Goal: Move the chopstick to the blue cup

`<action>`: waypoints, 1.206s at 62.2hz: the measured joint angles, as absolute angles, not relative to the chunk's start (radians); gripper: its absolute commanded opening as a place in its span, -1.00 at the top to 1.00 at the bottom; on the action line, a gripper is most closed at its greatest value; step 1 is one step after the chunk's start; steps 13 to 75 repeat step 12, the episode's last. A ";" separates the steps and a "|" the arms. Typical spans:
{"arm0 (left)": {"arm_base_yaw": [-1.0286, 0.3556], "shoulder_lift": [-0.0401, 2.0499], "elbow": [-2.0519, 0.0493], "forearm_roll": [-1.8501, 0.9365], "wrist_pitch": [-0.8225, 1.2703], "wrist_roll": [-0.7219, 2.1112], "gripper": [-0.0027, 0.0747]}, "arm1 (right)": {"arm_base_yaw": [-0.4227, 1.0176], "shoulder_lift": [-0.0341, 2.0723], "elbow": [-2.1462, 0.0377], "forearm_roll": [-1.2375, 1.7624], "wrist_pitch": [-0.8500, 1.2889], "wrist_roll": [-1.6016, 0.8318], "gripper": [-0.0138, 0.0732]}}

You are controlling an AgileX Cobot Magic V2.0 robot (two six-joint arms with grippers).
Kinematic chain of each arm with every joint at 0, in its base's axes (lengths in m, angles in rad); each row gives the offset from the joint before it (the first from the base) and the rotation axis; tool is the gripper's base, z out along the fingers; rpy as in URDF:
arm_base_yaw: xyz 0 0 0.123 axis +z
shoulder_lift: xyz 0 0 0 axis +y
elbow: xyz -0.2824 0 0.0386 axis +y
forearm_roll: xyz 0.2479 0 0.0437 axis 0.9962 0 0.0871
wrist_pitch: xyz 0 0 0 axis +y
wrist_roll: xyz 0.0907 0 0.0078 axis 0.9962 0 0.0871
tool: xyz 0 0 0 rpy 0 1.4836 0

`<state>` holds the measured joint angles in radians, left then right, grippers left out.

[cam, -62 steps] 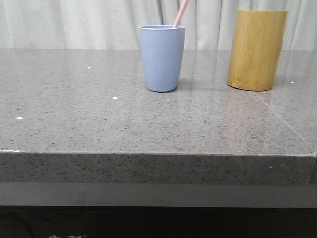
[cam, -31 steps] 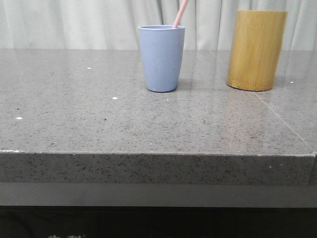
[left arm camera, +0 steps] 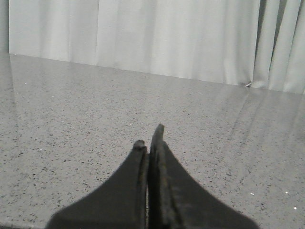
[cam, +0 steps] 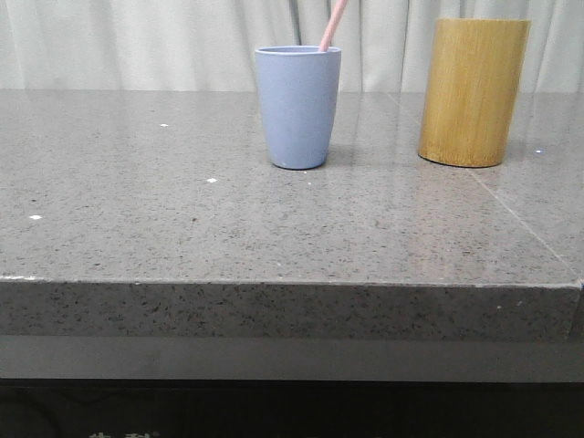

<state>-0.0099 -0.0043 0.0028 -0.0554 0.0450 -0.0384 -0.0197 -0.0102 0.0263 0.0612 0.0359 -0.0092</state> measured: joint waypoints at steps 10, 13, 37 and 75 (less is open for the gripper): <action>-0.010 -0.004 0.003 -0.055 0.045 -0.038 0.98 | -0.020 -0.010 0.026 0.060 0.036 -0.009 0.84; -0.010 -0.004 0.003 -0.055 0.045 -0.038 0.98 | -0.020 -0.010 0.026 0.060 0.036 -0.009 0.84; -0.010 -0.004 0.003 -0.055 0.045 -0.038 0.98 | -0.020 -0.010 0.026 0.060 0.036 -0.009 0.84; -0.010 -0.004 0.003 -0.055 0.045 -0.038 0.98 | -0.020 -0.010 0.026 0.060 0.036 -0.009 0.84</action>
